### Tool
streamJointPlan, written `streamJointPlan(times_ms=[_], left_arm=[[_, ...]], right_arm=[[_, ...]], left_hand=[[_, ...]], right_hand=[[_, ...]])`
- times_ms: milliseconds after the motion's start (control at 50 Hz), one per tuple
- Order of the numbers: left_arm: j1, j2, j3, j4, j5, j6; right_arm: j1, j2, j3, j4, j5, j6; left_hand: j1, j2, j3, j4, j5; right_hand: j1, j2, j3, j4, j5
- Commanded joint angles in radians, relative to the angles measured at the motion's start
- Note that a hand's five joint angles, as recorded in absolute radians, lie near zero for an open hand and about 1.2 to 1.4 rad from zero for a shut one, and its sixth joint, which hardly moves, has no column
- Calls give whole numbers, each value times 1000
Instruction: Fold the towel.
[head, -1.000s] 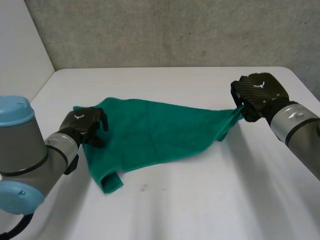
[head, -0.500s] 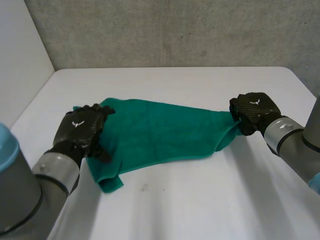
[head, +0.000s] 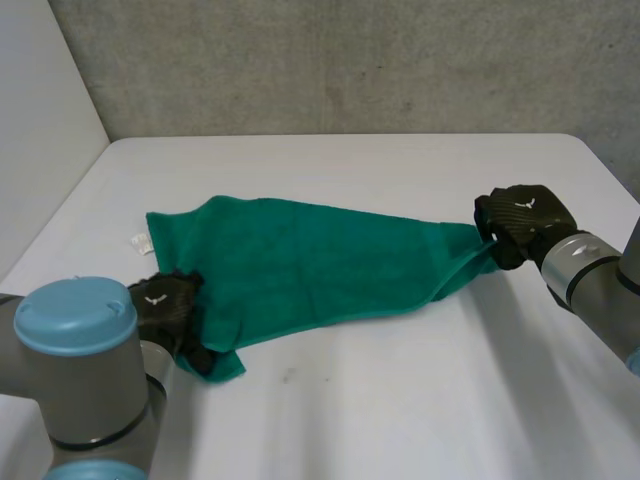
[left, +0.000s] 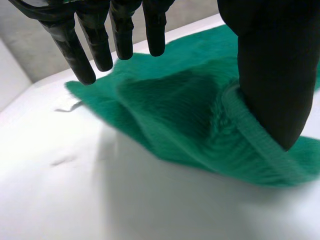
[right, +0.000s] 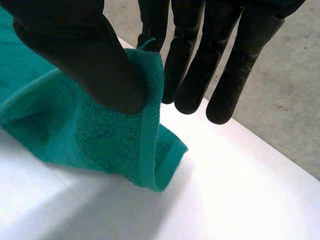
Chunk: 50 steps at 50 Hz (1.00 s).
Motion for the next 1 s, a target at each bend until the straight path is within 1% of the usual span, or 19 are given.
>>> streamJointPlan(times_ms=[20,60,80,100,140,220,300,320,380,400,480,540,680,820,860,900,940,980,1000], left_arm=[[95,-5,-5,58,-5,32],[114,-1,-9,70,-3,32],[129,4,-12,78,3,30],[137,8,-13,78,6,32],[144,27,-13,77,9,32],[149,82,-15,67,23,52],[155,205,-21,24,67,171],[157,240,-24,-6,96,229],[158,272,-27,-74,151,340],[158,275,-30,-130,187,414],[172,274,-32,-262,227,547],[186,266,-30,-290,230,573],[192,127,51,-290,227,630],[187,-4,353,-247,224,785],[178,-27,509,-192,225,823],[177,-30,614,-139,225,835],[177,-24,743,-31,227,840],[174,-18,774,9,227,836],[163,13,803,118,231,823]], right_arm=[[-21,-5,-6,2,1,-3],[-21,-9,-7,5,0,-6],[-19,-15,-7,9,0,-17],[-19,-19,-9,12,0,-25],[-18,-29,-13,18,1,-48],[-16,-80,-36,99,1,-156],[-16,-112,-79,274,1,-299],[-16,-123,-95,355,4,-363],[-16,-135,-113,480,13,-457],[-14,-141,-113,555,24,-514],[-8,-137,-92,678,58,-618],[-5,-121,-81,701,78,-651],[5,47,-137,681,151,-666],[38,133,-487,560,208,-611],[44,138,-547,537,216,-589],[70,150,-790,403,227,-454],[76,149,-907,250,222,-323],[68,130,-912,131,219,-251],[67,106,-894,26,214,-199]], left_hand=[[265,273,269,273,280],[499,508,503,507,514],[826,834,830,834,841],[969,977,973,977,984],[1108,1116,1112,1116,1123],[1120,1128,1124,1128,1134],[1120,1128,1124,1128,1134],[1120,1128,1124,1128,1134],[1120,1128,1124,1128,1134],[1120,1128,1124,1128,1134],[1120,1128,1124,1128,1134],[1120,1128,1124,1128,1134],[1120,1128,1124,1128,1134],[1120,1128,1124,1128,1134],[1120,1128,1124,1128,1134],[1120,1128,1124,1128,1134],[1120,1128,1124,1128,1134],[1120,1128,1124,1128,1134],[1120,1128,1124,1128,1134]], right_hand=[[415,223,213,208,228],[415,223,213,208,228],[415,223,213,208,228],[415,223,213,208,228],[415,223,213,208,228],[415,223,213,208,228],[415,223,213,208,228],[415,223,213,208,228],[415,223,213,208,228],[415,223,213,208,228],[415,223,213,208,228],[415,223,213,208,228],[415,223,213,208,228],[415,223,213,208,228],[415,223,213,208,228],[415,223,213,208,228],[415,223,213,208,228],[415,223,213,208,228],[415,223,213,208,228]])
